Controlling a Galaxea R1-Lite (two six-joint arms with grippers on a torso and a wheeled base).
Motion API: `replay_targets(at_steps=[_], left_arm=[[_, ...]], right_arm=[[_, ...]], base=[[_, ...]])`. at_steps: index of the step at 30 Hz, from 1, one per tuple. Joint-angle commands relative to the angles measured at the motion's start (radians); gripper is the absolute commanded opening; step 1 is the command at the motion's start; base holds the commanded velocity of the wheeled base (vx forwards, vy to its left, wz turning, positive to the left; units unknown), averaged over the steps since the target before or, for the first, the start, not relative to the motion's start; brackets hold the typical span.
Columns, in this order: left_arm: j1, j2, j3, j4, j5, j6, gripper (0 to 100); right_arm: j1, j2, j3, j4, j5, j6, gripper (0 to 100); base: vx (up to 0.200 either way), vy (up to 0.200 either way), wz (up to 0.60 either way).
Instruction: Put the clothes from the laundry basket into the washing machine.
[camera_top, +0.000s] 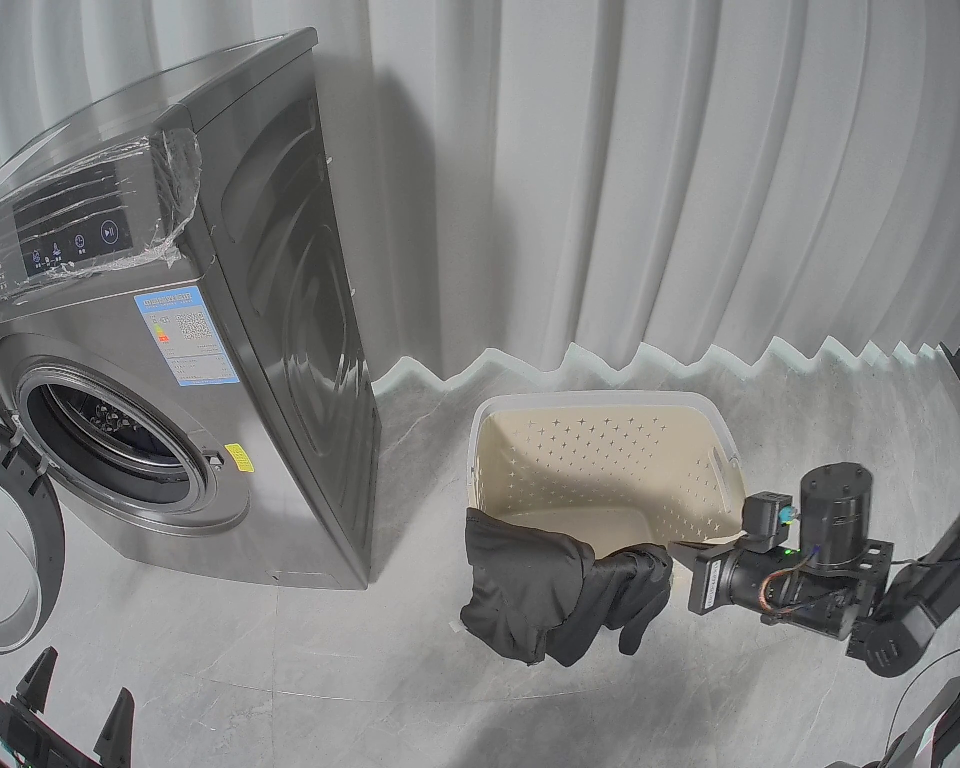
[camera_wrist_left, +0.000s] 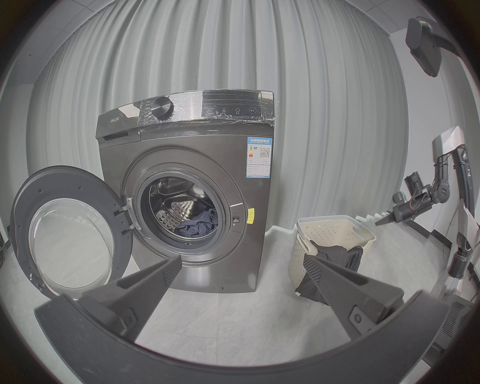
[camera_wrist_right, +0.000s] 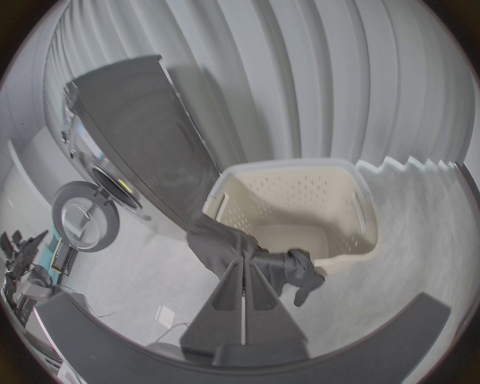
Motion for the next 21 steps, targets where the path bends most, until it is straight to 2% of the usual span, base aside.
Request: replay_targets(at_steps=[1, 5, 6, 8, 9, 11, 15, 17, 21], left_arm=[[0.002, -0.013, 0.015, 0.0, 0.001, -0.006, 100], [0.0, -0.013, 0.015, -0.002, 0.001, -0.003, 100], [0.0, -0.013, 0.015, -0.002, 0.001, -0.002, 100], [0.0, -0.015, 0.015, 0.0, 0.0, 0.0, 100], [0.0, -0.013, 0.015, -0.002, 0.0, 0.0, 100], [0.002, -0.013, 0.015, -0.002, 0.0, -0.002, 100], [0.0, -0.013, 0.015, -0.002, 0.001, -0.005, 100], [0.0, -0.013, 0.015, -0.002, 0.001, -0.006, 100], [0.0, -0.013, 0.015, 0.0, 0.001, -0.005, 100]], right_arm=[[0.049, -0.265, 0.056, 0.023, -0.013, 0.0, 0], [0.024, -0.202, 0.104, 0.045, -0.013, 0.0, 0], [0.018, -0.178, 0.108, 0.043, -0.011, 0.0, 100], [-0.014, -0.023, 0.136, 0.018, -0.01, 0.003, 100], [-0.016, -0.012, 0.136, 0.017, -0.008, 0.003, 100], [-0.036, 0.167, 0.13, -0.04, -0.003, 0.006, 100], [-0.062, 0.407, 0.113, -0.233, 0.004, -0.011, 100], [-0.069, 0.485, 0.088, -0.291, 0.009, -0.014, 100], [-0.08, 0.566, 0.027, -0.295, 0.01, -0.019, 100]], base=[[0.0, 0.0, 0.0], [0.0, 0.0, 0.0], [0.0, 0.0, 0.0], [0.0, 0.0, 0.0], [0.0, 0.0, 0.0], [0.0, 0.0, 0.0], [0.0, 0.0, 0.0], [0.0, 0.0, 0.0], [0.0, 0.0, 0.0]])
